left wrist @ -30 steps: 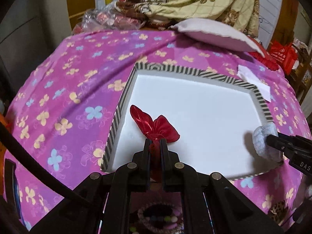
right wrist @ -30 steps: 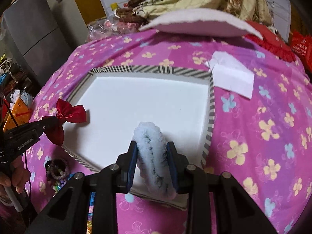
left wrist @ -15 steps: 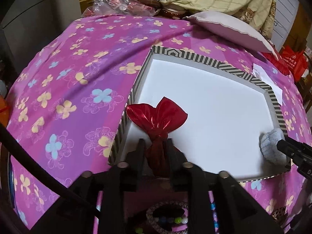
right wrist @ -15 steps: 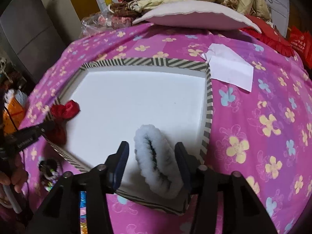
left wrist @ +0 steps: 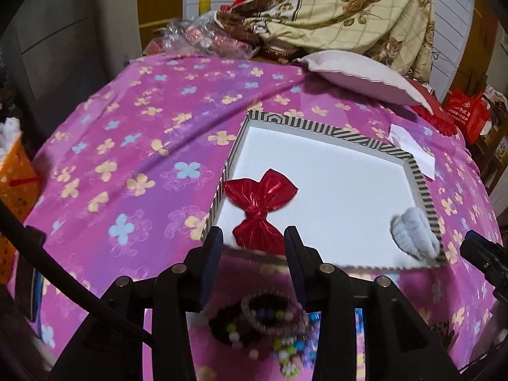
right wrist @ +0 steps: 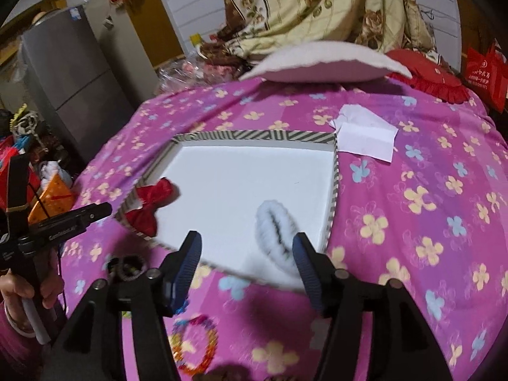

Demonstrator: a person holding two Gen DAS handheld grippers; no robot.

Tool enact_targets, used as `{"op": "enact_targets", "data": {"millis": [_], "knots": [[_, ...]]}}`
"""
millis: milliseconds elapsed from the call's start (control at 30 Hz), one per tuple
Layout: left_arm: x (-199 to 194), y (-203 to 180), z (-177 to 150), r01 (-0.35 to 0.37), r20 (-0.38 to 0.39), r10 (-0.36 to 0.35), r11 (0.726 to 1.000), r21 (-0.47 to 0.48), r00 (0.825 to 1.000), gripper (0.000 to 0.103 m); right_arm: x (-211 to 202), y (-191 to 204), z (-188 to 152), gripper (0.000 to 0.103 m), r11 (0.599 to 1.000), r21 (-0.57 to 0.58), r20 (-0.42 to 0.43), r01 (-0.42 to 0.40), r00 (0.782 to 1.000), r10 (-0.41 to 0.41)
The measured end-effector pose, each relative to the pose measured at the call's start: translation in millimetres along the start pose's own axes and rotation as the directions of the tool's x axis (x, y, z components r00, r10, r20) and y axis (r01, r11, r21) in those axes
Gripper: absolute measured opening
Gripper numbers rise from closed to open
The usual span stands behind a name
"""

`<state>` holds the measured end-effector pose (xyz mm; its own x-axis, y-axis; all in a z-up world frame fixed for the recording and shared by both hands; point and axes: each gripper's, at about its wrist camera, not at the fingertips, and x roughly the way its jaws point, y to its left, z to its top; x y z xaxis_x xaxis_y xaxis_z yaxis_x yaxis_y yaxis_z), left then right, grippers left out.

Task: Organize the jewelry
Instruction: 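Open both tools and withdraw them from the tray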

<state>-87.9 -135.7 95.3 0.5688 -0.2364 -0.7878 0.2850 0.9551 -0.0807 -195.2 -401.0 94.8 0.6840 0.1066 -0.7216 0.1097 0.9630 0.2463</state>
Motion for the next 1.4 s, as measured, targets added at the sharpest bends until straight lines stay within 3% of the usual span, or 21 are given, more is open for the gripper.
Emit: {"op": "enact_targets", "data": {"millis": [367, 733, 1400], "knots": [[-51, -21, -50, -0.011, 0.060, 0.008, 0.998, 0.057, 0.998, 0.031, -50, 31, -50, 0.064, 0.999, -0.050, 0.064, 0.007, 0.998, -0.004], [-82, -35, -91, -0.005, 0.082, -0.001, 0.997, 0.074, 0.997, 0.031, -77, 52, -84, 0.066, 0.998, -0.064, 0.047, -0.008, 0.999, 0.011], [-107, -44, -121, 0.005, 0.096, -0.013, 0.996, 0.087, 0.995, 0.031, -106, 54, -122, 0.068, 0.996, -0.082, 0.027, 0.037, 0.999, -0.035]]}}
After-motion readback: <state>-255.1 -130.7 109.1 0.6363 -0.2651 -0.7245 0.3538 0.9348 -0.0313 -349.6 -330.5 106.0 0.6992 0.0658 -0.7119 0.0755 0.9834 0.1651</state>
